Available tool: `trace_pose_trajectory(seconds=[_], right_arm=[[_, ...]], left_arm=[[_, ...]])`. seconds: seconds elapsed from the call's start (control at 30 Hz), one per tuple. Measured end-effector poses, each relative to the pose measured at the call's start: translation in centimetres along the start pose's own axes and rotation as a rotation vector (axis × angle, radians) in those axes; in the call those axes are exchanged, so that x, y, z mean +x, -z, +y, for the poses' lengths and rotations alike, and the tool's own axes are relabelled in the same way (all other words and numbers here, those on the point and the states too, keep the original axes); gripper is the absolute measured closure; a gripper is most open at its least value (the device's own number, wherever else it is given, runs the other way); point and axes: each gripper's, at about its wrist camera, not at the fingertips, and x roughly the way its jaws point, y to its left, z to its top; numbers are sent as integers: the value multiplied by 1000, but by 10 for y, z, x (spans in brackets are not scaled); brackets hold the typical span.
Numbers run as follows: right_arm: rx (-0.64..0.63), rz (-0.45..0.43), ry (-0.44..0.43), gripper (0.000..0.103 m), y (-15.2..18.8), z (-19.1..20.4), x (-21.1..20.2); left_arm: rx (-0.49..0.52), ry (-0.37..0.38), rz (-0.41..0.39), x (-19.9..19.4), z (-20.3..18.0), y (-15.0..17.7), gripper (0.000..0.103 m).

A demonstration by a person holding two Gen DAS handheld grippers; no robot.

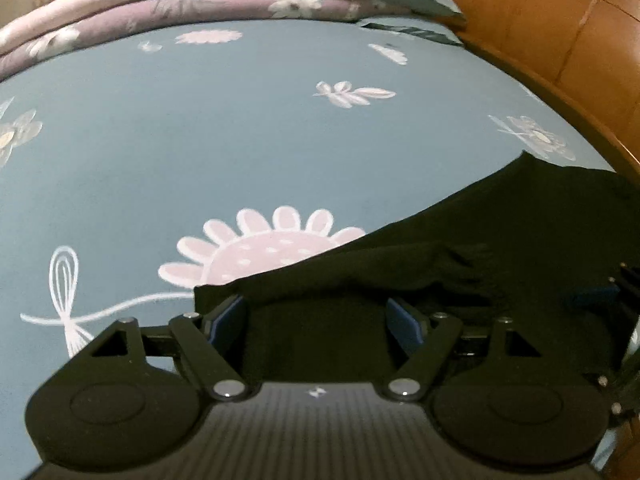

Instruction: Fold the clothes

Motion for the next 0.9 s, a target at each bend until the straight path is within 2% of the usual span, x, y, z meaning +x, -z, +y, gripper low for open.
trace_pose_trajectory(seconds=[0.1, 0.27, 0.47, 0.53, 0.6, 0.67, 0.83, 0.9], right_arm=[[22, 16, 13, 0, -4, 1, 2], [39, 34, 55, 0, -10, 9, 8], [83, 88, 81, 0, -17, 10, 5], [106, 89, 95, 0, -15, 8, 1], [128, 89, 108, 0, -13, 5, -4], [150, 89, 122, 0, -11, 2, -8], [206, 89, 155, 0, -5, -5, -20], [228, 89, 169, 0, -3, -8, -24]], left_arm=[[-5, 5, -61, -11, 6, -4, 25], [-30, -6, 5, 7, 23, -3, 25], [13, 90, -83, -30, 20, -11, 23], [53, 138, -81, -35, 10, -9, 23], [108, 209, -56, -34, -4, -3, 23], [165, 246, -12, -26, -20, 6, 23], [306, 204, 62, 0, -55, 30, 23], [333, 189, 65, 3, -62, 32, 22]])
